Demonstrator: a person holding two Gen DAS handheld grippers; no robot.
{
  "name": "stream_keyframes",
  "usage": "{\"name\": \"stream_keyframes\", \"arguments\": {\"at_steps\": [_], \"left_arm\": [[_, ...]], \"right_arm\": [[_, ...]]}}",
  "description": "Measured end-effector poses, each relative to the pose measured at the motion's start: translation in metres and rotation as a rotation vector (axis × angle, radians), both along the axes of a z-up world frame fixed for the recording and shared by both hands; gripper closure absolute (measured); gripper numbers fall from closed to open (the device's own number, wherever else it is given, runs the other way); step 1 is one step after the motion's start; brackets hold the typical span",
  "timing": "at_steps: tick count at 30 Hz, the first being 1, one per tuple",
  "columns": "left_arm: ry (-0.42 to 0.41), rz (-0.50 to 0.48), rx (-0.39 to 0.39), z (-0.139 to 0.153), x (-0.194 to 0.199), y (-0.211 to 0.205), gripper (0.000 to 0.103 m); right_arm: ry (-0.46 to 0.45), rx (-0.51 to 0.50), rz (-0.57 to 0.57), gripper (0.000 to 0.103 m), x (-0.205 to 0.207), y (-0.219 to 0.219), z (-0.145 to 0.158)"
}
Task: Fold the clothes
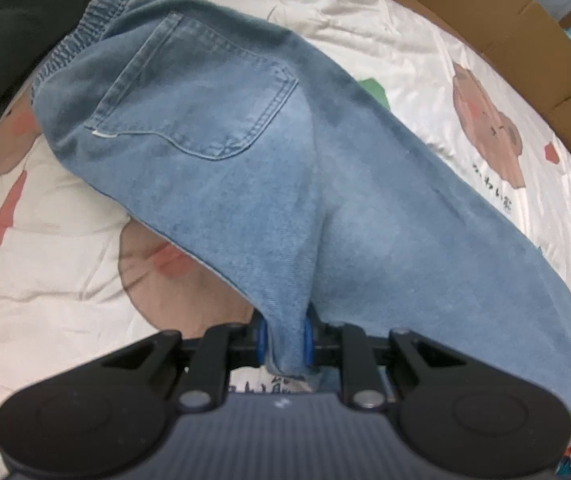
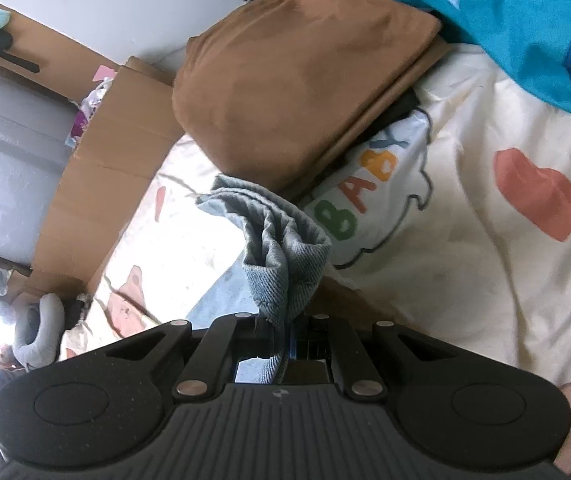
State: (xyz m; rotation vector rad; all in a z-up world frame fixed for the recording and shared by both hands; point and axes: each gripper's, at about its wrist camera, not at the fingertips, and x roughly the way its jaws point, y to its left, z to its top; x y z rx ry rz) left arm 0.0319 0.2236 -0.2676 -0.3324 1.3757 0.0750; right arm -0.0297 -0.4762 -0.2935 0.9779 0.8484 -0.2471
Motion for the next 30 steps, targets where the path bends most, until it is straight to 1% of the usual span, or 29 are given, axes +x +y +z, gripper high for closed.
{"name": "stream_keyframes", "arguments": {"at_steps": [3, 10, 14, 18, 24, 26, 27, 28, 29, 30], "left_arm": [[0.014, 0.006, -0.004, -0.006, -0.004, -0.002, 0.085], [0.056, -0.021, 0.019, -0.022, -0.002, -0.008, 0.085], [0.076, -0.043, 0.014, -0.022, 0.002, -0.007, 0.085], [0.086, -0.054, 0.007, -0.024, 0.008, -0.001, 0.085], [0.101, -0.068, 0.011, -0.033, 0.016, 0.002, 0.084], [0.115, -0.079, 0.017, -0.037, 0.020, 0.004, 0.082], [0.122, -0.080, 0.013, -0.036, 0.022, 0.006, 0.079], [0.123, -0.083, 0.008, -0.034, 0.024, 0.009, 0.077], [0.123, -0.087, 0.003, -0.031, 0.026, 0.012, 0.076], [0.117, -0.093, -0.003, -0.027, 0.027, 0.015, 0.073]], "right_arm": [[0.033, 0.011, -0.027, 0.098, -0.015, -0.005, -0.009], [0.082, 0.023, -0.069, 0.098, -0.045, -0.011, -0.030], [0.104, 0.035, -0.107, 0.098, -0.058, -0.015, -0.039], [0.130, 0.028, -0.117, 0.098, -0.068, -0.018, -0.041], [0.128, 0.020, -0.140, 0.098, -0.074, -0.017, -0.038], [0.133, 0.025, -0.143, 0.097, -0.073, -0.018, -0.041], [0.135, 0.028, -0.144, 0.097, -0.073, -0.019, -0.043], [0.152, 0.030, -0.135, 0.096, -0.071, -0.020, -0.045], [0.169, 0.031, -0.125, 0.092, -0.069, -0.021, -0.047], [0.185, 0.014, -0.120, 0.089, -0.069, -0.022, -0.047]]}}
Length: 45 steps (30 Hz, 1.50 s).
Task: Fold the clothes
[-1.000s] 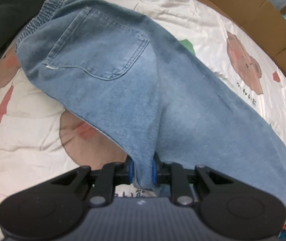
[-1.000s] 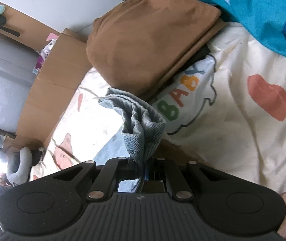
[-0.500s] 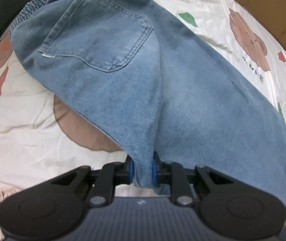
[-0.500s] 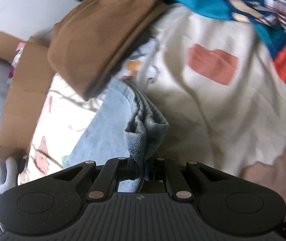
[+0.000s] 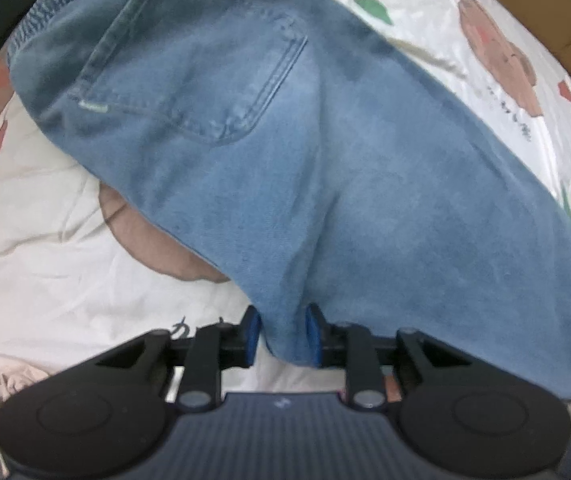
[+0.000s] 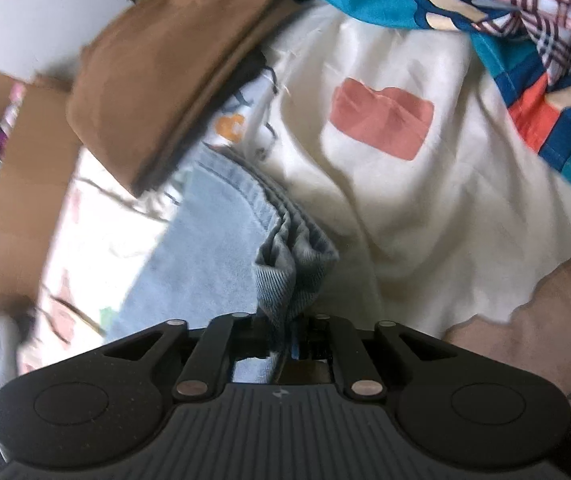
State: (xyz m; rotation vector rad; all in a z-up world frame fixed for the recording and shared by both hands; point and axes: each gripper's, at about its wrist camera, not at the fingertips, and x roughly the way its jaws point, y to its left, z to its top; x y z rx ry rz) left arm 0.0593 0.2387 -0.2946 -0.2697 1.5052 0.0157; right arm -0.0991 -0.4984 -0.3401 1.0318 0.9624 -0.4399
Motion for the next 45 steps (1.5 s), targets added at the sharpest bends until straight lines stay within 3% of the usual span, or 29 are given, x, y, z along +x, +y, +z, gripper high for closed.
{"name": "stream_keyframes", "arguments": {"at_steps": [4, 12, 20, 25, 30, 39, 45], "left_arm": [[-0.053, -0.002, 0.004, 0.021, 0.000, 0.020, 0.065], [-0.149, 0.067, 0.128, 0.033, 0.015, 0.065, 0.064], [-0.207, 0.047, 0.176, 0.031, 0.045, 0.070, 0.059], [-0.245, -0.058, 0.195, 0.029, 0.064, 0.047, 0.059], [-0.285, -0.232, 0.202, 0.026, 0.087, 0.006, 0.059], [-0.313, -0.476, 0.160, 0.011, 0.127, -0.057, 0.059], [-0.346, -0.712, 0.167, -0.003, 0.140, -0.106, 0.059]], "right_arm": [[0.066, -0.059, 0.014, 0.072, -0.002, -0.006, 0.003], [0.073, -0.162, -0.008, 0.070, 0.003, -0.023, 0.015], [0.031, -0.215, 0.115, 0.070, 0.040, -0.022, 0.031], [0.040, -0.270, 0.189, 0.070, 0.064, -0.019, 0.034], [0.049, -0.343, 0.298, 0.070, 0.091, -0.015, 0.035], [0.035, -0.394, 0.547, 0.070, 0.145, 0.017, 0.034], [0.004, -0.415, 0.741, 0.070, 0.180, 0.055, 0.036]]}}
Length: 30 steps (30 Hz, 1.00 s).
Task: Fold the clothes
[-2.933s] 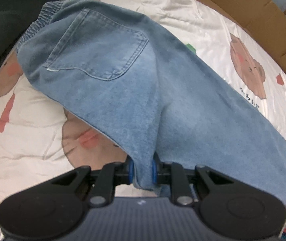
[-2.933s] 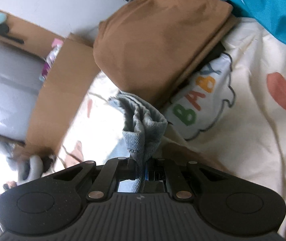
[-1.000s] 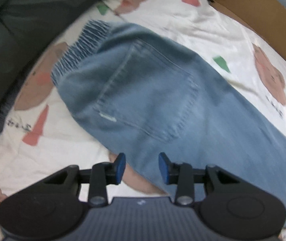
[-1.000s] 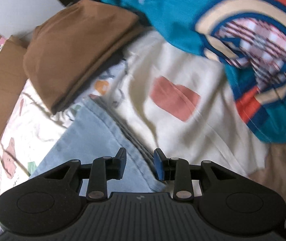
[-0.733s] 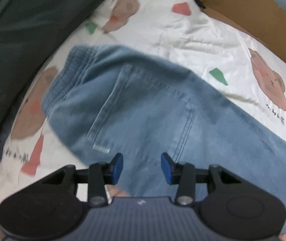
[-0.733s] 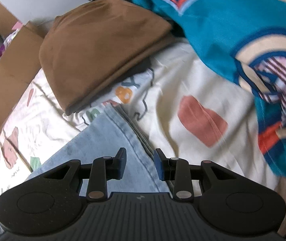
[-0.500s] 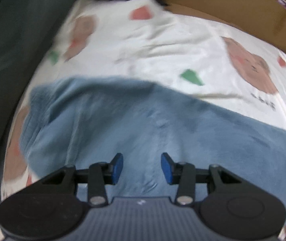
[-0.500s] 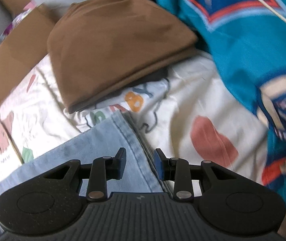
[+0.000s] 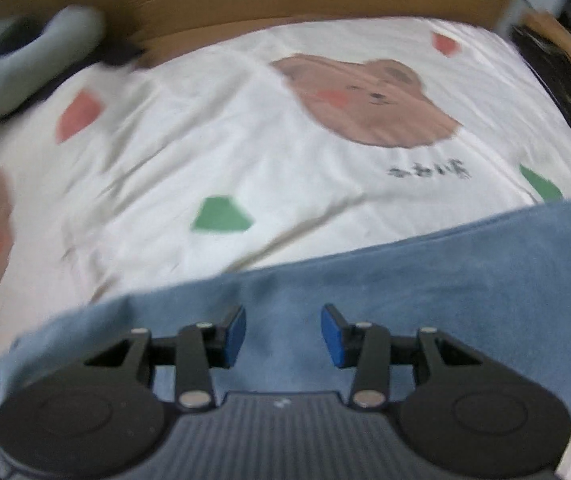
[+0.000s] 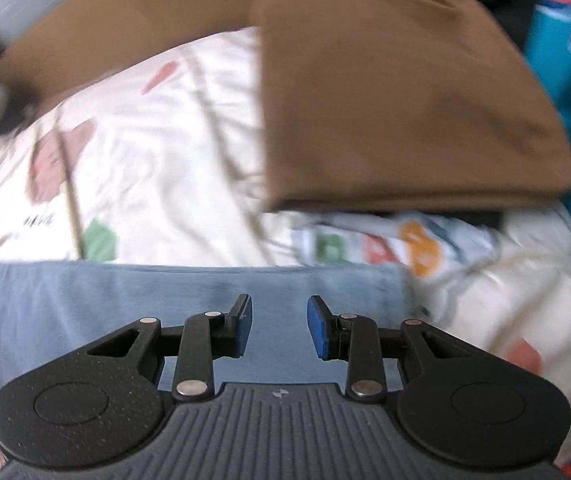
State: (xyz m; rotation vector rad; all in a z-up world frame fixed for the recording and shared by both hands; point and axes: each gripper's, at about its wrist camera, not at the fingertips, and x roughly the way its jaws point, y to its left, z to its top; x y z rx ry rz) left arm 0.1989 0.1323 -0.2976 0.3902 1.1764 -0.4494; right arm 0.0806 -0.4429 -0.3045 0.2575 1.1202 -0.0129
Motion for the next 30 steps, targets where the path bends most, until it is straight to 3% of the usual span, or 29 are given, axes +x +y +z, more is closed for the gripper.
{"name": "stream_keyframes", "arguments": {"at_steps": [7, 13, 21, 25, 30], "left_arm": [[-0.022, -0.263, 0.081, -0.030, 0.011, -0.038, 0.058], [-0.022, -0.419, 0.073, -0.045, 0.020, -0.050, 0.059], [0.036, -0.557, -0.005, -0.047, 0.019, -0.074, 0.059], [0.061, -0.577, 0.003, -0.050, 0.022, -0.084, 0.064], [0.095, -0.634, 0.029, -0.055, 0.022, -0.090, 0.067]], "right_arm": [[0.012, 0.019, 0.272, 0.070, 0.040, 0.059, -0.005], [0.020, -0.001, 0.524, 0.070, 0.073, 0.103, -0.017], [0.005, 0.032, 0.797, 0.070, 0.110, 0.144, -0.016], [-0.039, 0.072, 0.922, 0.070, 0.121, 0.165, -0.018], [-0.021, 0.115, 0.989, 0.070, 0.130, 0.182, -0.035]]}}
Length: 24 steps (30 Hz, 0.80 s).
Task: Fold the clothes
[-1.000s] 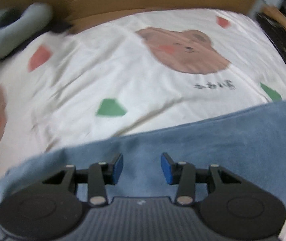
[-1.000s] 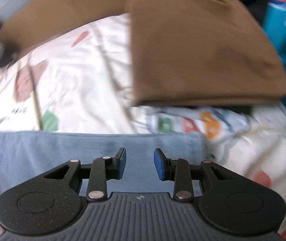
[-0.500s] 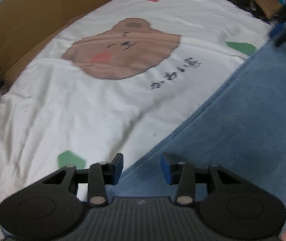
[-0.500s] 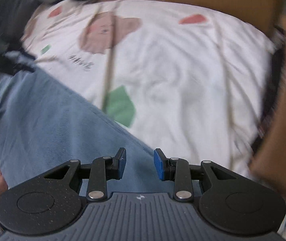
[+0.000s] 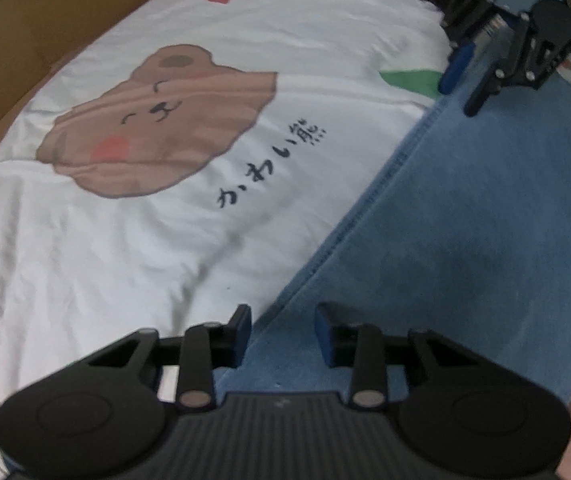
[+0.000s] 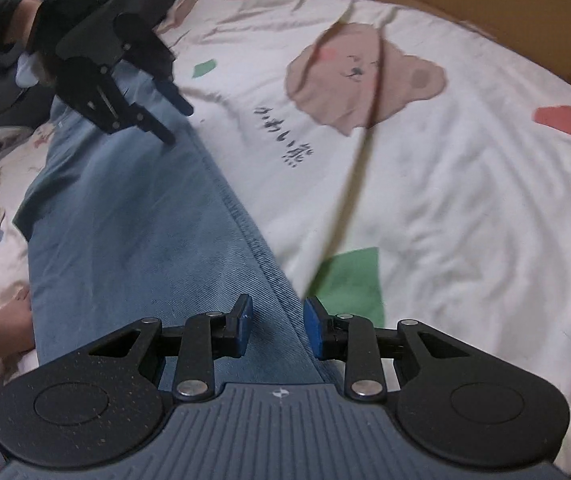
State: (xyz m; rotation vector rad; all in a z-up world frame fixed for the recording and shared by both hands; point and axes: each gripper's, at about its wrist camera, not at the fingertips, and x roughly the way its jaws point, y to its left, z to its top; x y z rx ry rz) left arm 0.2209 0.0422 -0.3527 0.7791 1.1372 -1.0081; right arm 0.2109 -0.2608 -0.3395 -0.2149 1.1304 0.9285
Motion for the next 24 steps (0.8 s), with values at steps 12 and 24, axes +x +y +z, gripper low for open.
{"name": "stream_keyframes", "arguments": {"at_steps": [12, 24], "left_arm": [[-0.001, -0.075, 0.027, -0.010, -0.001, 0.000, 0.070], [-0.045, -0.148, 0.022, 0.009, -0.005, 0.006, 0.099]], "right_arm": [[0.031, 0.042, 0.086, 0.078, 0.012, 0.012, -0.006], [0.070, 0.025, 0.166, 0.079, 0.017, 0.031, -0.012]]}}
